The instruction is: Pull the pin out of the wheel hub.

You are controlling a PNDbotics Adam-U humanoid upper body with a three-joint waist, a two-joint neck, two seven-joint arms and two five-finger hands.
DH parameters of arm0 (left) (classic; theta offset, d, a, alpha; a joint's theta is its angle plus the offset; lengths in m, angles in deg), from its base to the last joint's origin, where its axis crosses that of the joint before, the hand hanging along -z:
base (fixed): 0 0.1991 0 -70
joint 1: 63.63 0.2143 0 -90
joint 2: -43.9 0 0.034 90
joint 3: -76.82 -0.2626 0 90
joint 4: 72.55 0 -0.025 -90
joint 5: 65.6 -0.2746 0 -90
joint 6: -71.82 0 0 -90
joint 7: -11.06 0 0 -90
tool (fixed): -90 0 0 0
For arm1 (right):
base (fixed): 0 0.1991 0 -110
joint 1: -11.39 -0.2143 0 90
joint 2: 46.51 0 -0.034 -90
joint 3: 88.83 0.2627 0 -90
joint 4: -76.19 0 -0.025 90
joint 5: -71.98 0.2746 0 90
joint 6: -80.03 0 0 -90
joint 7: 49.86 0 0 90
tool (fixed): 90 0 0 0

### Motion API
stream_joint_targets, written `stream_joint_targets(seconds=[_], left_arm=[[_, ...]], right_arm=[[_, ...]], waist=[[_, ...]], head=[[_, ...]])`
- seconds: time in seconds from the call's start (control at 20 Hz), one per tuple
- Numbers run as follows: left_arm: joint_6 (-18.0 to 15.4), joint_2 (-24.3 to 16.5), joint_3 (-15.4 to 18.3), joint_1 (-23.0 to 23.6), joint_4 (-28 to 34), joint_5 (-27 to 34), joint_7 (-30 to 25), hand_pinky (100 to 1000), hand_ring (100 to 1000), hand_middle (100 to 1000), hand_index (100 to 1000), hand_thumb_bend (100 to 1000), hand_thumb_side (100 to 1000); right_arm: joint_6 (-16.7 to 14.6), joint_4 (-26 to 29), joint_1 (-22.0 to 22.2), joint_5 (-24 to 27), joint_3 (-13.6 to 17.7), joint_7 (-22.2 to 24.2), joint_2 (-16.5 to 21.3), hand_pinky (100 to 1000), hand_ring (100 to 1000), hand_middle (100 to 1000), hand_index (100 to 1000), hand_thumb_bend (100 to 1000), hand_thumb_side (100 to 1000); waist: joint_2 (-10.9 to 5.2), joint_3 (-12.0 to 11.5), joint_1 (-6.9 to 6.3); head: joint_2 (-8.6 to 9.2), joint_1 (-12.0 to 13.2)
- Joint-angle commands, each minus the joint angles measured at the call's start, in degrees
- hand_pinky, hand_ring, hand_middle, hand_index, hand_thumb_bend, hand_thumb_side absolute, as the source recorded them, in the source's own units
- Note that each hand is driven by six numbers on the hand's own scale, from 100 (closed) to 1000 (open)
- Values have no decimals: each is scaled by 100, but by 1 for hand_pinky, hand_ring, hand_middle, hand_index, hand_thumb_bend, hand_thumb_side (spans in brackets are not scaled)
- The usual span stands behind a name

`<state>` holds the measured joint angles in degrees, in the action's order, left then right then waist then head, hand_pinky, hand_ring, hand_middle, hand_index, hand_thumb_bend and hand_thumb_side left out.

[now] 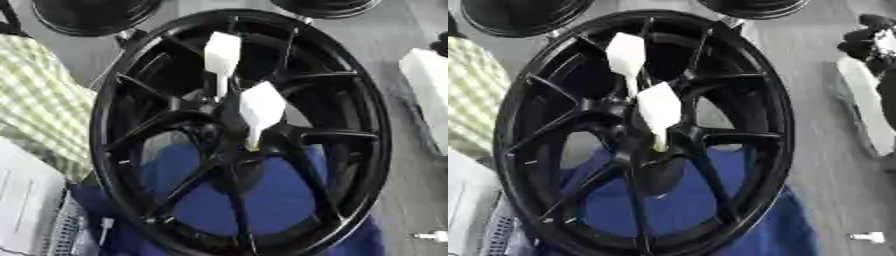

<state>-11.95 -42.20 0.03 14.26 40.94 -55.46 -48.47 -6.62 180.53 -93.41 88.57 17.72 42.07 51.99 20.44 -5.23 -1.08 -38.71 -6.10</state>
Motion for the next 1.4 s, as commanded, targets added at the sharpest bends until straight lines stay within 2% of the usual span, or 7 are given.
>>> stream_joint_targets(seconds=[0.05,0.35,0.9,1.15,1.2,1.4], left_arm=[[-9,-115,16,-45,111,-25,1,596,632,584,734,428,562],[-5,-123,21,-34,111,-27,6,596,631,584,734,427,562],[1,-131,17,-33,111,-34,5,595,632,584,734,427,562],[9,-142,15,-30,111,-46,3,595,632,584,734,428,562],[14,-182,-2,-17,111,-51,-10,595,632,584,734,428,561],[31,-312,0,32,111,-88,-13,595,632,584,734,427,561]], right_arm=[[-10,102,-26,-1,18,4,166,880,715,644,804,100,620],[-59,127,-60,-1,15,10,275,880,716,645,804,100,604],[-158,155,-178,41,-83,88,569,879,719,649,806,100,577],[-165,147,-254,365,-179,272,825,879,719,649,806,100,581],[-199,195,-308,365,-228,317,888,880,741,672,815,100,445],[-499,678,-784,94,-712,628,1385,879,762,697,819,100,331]], waist=[[-129,2,5],[-130,6,1],[-145,3,4],[-158,-1,13],[-204,-20,65],[-263,12,185]], head=[[-24,2],[-342,-89],[-241,-102],[-211,-94],[-231,-112],[-262,-17]])
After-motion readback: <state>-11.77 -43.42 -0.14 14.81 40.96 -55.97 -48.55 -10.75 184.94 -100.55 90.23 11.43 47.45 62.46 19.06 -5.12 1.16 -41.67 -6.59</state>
